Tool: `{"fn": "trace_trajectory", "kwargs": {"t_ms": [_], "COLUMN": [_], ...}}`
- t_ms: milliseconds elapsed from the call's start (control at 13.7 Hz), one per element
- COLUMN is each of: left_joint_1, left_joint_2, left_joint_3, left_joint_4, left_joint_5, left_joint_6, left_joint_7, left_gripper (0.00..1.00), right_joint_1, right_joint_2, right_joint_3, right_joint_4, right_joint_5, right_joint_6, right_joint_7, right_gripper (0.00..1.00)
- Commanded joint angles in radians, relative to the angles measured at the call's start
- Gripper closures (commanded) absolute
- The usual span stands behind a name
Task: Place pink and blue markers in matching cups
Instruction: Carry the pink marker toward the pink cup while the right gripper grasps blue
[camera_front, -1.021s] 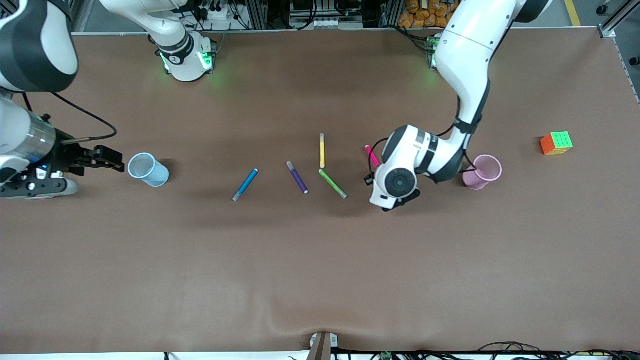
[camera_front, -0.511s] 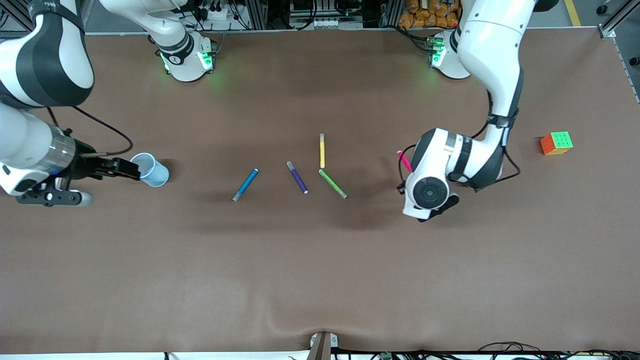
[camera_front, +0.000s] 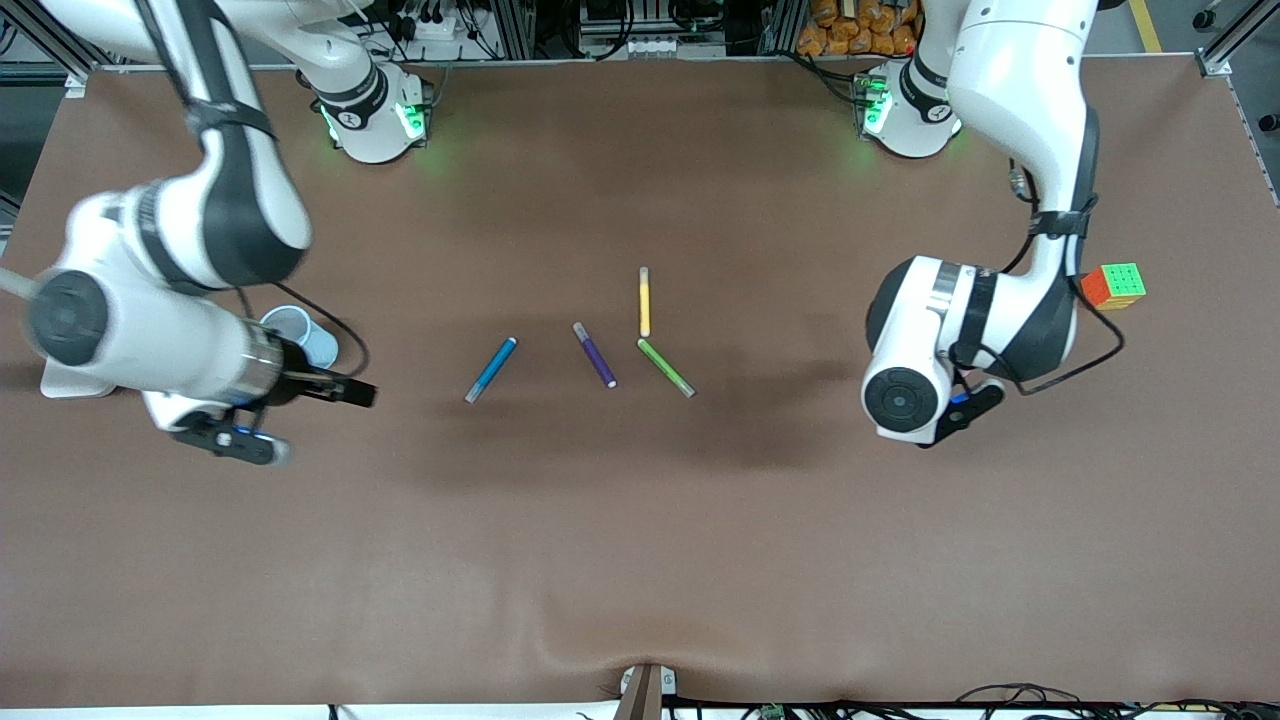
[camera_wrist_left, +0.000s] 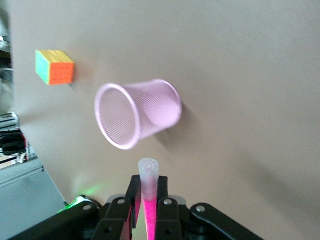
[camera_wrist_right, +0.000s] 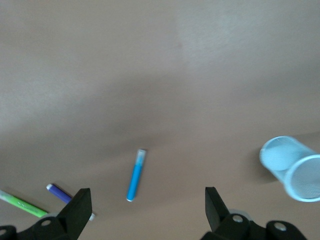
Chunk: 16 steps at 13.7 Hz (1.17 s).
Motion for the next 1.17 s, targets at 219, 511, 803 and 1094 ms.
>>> {"fn": "trace_trajectory", "kwargs": {"t_ms": [219,511,803,1094], "left_joint_1": [0.005,0.014,0.029,0.037], "left_joint_2": [-0.024,0.025,0.050,0.062], "left_joint_3": [0.049,0.047,0.047,0.047], "left_joint_4": [-0.003,-0.016,-0.017,-0.009], "left_joint_5": [0.157,0.216,0.266,0.303], "left_joint_6": [-0.053,-0.043,-0.027,0.031], "left_joint_7": [-0.106,-0.166,-0.180,-0.236], "left_gripper": [1.00,1.00,1.00,1.00], "right_joint_1": [0.115,0.124,0.148,0.153], "right_joint_2": [0.088,0.089,0.088,0.092], "right_joint_3": [-0.012,-0.012,-0.014,-0.012], "right_joint_4": [-0.089,-0.135,-0.197,-0.198], "right_joint_5": [0.001,-0.001,-0.007,-0.007], "right_joint_6": [0.169,0.206,0.274,0.280], "right_joint_7": [0.189,0.206,0.236,0.252], "right_gripper": [0.00,0.00,0.00,0.00]}}
